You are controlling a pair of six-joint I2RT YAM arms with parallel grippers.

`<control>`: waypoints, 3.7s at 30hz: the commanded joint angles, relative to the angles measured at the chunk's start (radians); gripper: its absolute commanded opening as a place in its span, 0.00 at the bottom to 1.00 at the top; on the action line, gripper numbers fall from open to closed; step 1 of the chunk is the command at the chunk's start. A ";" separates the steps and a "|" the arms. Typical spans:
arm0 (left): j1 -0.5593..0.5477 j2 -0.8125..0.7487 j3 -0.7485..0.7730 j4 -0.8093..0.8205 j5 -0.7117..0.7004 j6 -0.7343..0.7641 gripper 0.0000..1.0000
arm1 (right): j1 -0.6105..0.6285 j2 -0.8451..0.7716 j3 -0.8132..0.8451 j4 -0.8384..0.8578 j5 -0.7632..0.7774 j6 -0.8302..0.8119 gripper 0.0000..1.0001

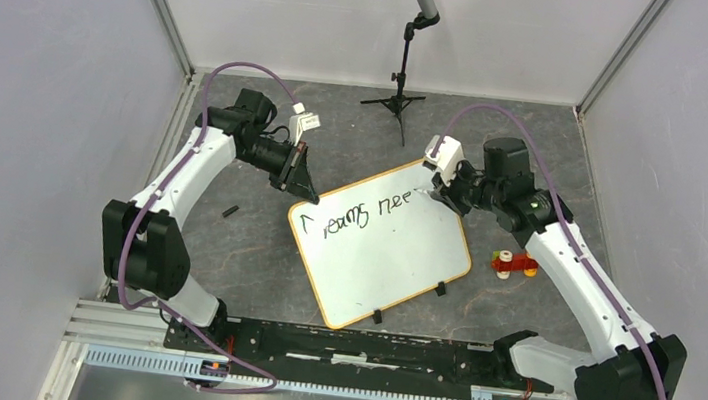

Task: Write a sentence on the whiteboard

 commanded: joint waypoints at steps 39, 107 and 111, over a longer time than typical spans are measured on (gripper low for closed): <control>-0.030 0.001 0.002 0.032 -0.080 0.065 0.02 | -0.006 0.014 0.066 0.053 0.054 -0.002 0.00; -0.118 0.119 0.204 -0.050 -0.231 0.136 0.20 | 0.156 -0.059 0.033 -0.077 -0.194 -0.013 0.00; -0.056 0.048 0.178 -0.053 -0.164 0.114 0.47 | 0.194 -0.064 0.018 -0.041 -0.189 0.011 0.00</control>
